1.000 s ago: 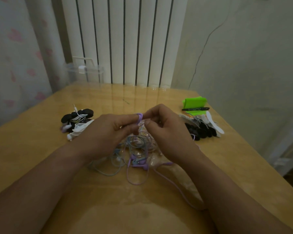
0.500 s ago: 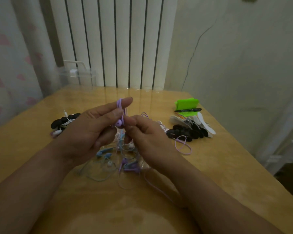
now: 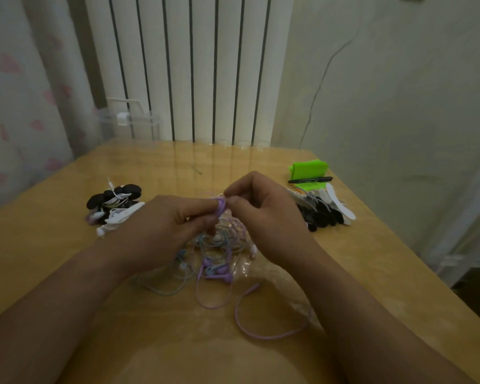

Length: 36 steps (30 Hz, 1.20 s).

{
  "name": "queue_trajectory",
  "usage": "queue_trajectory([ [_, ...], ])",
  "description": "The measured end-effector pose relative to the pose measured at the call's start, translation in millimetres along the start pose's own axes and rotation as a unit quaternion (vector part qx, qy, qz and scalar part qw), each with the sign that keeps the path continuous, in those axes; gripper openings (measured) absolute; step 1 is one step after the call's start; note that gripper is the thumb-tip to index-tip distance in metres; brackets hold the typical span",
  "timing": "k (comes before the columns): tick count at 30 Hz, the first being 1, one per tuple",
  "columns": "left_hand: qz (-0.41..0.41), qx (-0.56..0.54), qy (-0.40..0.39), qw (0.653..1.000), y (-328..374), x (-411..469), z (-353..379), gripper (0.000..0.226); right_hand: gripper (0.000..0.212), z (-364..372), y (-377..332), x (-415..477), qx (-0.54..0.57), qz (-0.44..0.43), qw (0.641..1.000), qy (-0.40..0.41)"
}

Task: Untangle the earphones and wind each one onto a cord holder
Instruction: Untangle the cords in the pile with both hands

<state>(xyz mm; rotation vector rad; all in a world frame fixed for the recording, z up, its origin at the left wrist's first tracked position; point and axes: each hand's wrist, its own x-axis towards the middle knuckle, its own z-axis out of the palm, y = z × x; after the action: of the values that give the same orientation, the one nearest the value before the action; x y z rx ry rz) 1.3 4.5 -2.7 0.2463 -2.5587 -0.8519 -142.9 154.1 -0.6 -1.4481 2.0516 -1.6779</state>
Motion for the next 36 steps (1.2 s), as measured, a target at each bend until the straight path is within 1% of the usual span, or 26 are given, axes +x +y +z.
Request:
queue_trajectory([
  [2, -0.003, -0.018, -0.06, 0.998, 4.3, -1.3, -1.5, 0.028, 0.015, -1.5, -1.3, -0.5, 0.025, -0.019, 0.999, -0.017],
  [3, -0.006, -0.05, -0.092, 0.995, 7.0, -0.7, -4.0, 0.025, 0.016, -3.5, -1.9, 0.6, 0.045, -0.025, 0.998, -0.022],
  [4, -0.009, -0.104, -0.113, 0.988, 8.5, -2.6, -6.3, 0.023, 0.015, -4.5, -2.4, 1.0, 0.076, -0.018, 0.997, -0.029],
  [6, -0.019, -0.241, -0.117, 0.963, 12.6, -1.7, -11.4, 0.025, 0.008, -10.4, -3.8, 2.8, 0.157, 0.014, 0.986, -0.048],
  [7, -0.03, -0.307, -0.109, 0.945, 13.6, -2.0, -13.4, 0.03, 0.006, -12.3, -3.8, 2.9, 0.192, 0.031, 0.979, -0.064],
  [8, -0.041, -0.363, -0.098, 0.926, 14.8, -2.0, -14.9, 0.034, 0.01, -12.5, -3.3, 3.5, 0.21, 0.042, 0.974, -0.077],
  [10, -0.047, -0.437, -0.073, 0.895, 15.9, -1.5, -12.4, 0.037, 0.02, -7.2, 0.2, 2.8, 0.185, 0.05, 0.978, -0.084],
  [13, -0.066, -0.492, -0.021, 0.868, 12.5, 1.6, -3.7, 0.038, 0.021, 9.1, -0.1, -2.7, 0.075, 0.027, 0.993, -0.089],
  [14, -0.07, -0.497, 0.002, 0.865, 10.7, 2.7, -0.5, 0.039, 0.019, 13.6, -1.9, -4.6, 0.045, 0.019, 0.994, -0.098],
  [15, -0.075, -0.488, 0.026, 0.869, 7.4, 4.0, 2.4, 0.038, 0.018, 17.9, -2.1, -6.3, 0.016, 0.012, 0.994, -0.107],
  [16, -0.08, -0.463, 0.051, 0.881, 6.5, 5.5, 3.8, 0.038, 0.021, 21.0, -2.4, -7.5, -0.009, 0.011, 0.994, -0.112],
  [18, -0.079, -0.388, 0.099, 0.913, 9.5, 6.9, 4.9, 0.036, 0.025, 23.2, -3.4, -8.5, -0.046, 0.026, 0.992, -0.111],
  [20, -0.077, -0.314, 0.134, 0.937, 11.9, 6.6, 5.7, 0.037, 0.025, 23.0, -5.3, -8.5, -0.064, 0.035, 0.991, -0.115],
  [23, -0.057, -0.197, 0.156, 0.966, 6.4, 5.9, 5.5, 0.036, 0.021, 21.3, -6.0, -8.0, -0.059, 0.038, 0.991, -0.11],
  [26, -0.035, -0.121, 0.119, 0.985, 1.3, 4.6, 3.9, 0.037, 0.013, 14.5, -4.0, -5.7, -0.089, 0.023, 0.994, -0.064],
  [28, -0.027, -0.083, 0.087, 0.992, 0.0, 3.7, 3.1, 0.034, 0.008, 7.4, -3.9, -3.9, -0.073, 0.015, 0.997, -0.027],
  [30, -0.017, -0.05, 0.039, 0.998, 2.0, 1.8, 1.6, 0.026, 0.013, 0.0, -5.0, -1.8, -0.039, 0.006, 0.999, -0.001],
  [31, -0.012, -0.046, 0.008, 0.999, 4.1, 0.8, 0.9, 0.026, 0.015, -3.3, -5.5, -0.7, -0.022, -0.001, 1.0, 0.007],
  [33, -0.008, -0.076, -0.056, 0.996, 9.3, -0.8, 0.0, 0.028, 0.017, -8.7, -6.2, 1.4, 0.003, -0.018, 1.0, 0.008],
  [34, -0.006, -0.11, -0.082, 0.991, 11.3, -1.2, -0.8, 0.028, 0.017, -10.7, -6.0, 2.7, 0.02, -0.02, 1.0, 0.003],
  [36, -0.002, -0.197, -0.116, 0.974, 13.7, -1.6, -3.1, 0.026, 0.015, -13.7, -6.5, 4.2, 0.093, -0.001, 0.996, -0.016],
])
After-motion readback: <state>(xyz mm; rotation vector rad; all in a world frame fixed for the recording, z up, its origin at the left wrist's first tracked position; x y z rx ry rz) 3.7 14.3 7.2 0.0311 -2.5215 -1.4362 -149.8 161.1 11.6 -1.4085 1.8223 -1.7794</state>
